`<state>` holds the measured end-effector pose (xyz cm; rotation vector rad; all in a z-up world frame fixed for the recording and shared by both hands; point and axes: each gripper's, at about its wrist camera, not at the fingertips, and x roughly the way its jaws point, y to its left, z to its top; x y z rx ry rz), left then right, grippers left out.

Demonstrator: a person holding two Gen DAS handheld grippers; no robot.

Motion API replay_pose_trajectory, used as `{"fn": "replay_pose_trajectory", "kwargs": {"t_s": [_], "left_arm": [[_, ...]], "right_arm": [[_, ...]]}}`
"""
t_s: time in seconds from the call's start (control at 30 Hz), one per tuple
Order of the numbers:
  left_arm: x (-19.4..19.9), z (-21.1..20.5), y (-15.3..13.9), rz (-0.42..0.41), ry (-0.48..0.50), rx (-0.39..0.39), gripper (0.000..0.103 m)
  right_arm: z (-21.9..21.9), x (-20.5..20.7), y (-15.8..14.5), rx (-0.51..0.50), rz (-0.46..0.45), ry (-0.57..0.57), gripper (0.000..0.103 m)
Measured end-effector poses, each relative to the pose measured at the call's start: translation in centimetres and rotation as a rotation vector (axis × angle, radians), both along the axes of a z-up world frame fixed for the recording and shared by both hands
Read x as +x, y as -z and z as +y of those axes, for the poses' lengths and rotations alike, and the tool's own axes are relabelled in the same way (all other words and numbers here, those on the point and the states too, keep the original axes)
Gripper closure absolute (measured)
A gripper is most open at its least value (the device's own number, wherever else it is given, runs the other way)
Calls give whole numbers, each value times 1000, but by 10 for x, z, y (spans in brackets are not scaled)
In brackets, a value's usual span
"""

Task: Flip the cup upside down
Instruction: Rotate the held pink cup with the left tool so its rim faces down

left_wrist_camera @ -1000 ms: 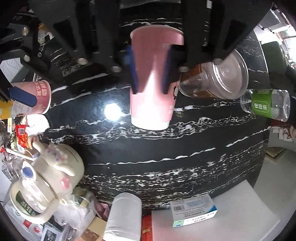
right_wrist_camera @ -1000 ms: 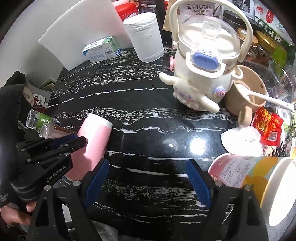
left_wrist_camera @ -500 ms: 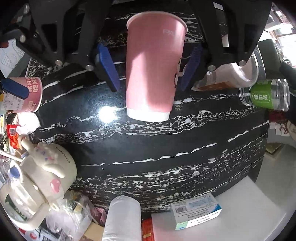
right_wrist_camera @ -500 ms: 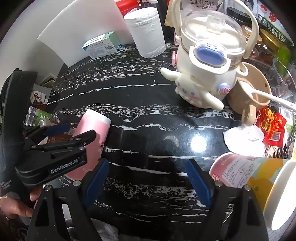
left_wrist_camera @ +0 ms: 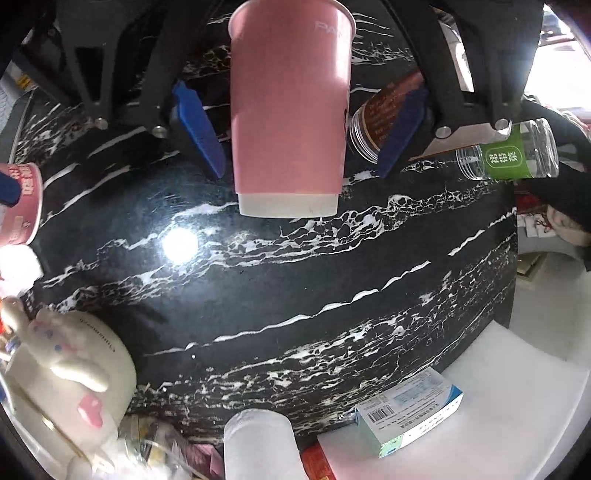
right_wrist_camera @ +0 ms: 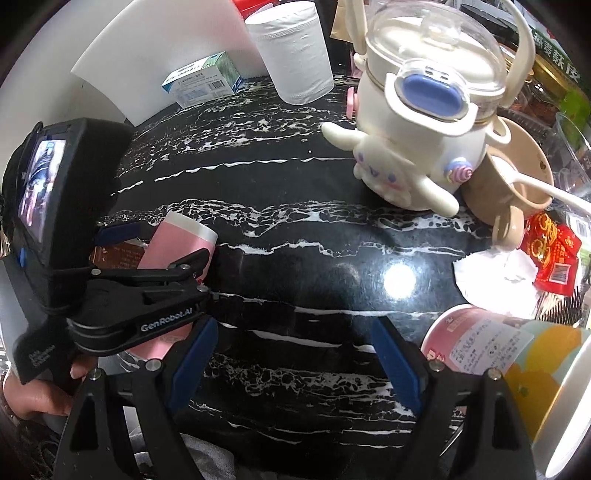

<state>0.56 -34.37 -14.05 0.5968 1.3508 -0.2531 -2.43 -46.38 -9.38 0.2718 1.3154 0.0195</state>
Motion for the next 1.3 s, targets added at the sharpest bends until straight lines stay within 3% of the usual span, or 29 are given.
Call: {"fn": "replay_pose_trajectory", "kwargs": {"t_s": [0.17,0.63,1.03,1.3], "left_arm": [[0,-4,4,-15,20,20,17],[-7,-2,-13,5,-15,-74,18],[0,-4,9,63,-45,-91,18],[7,2,36,156,-99,-88,34]], "right_arm": [[1,3,0,-8,-3,-6,18],[-7,0,-5,-18,-16,4,18],[-6,-2,-10,-36,-16,2,18],[-6,-4,-5,-38,1,9,18]]}}
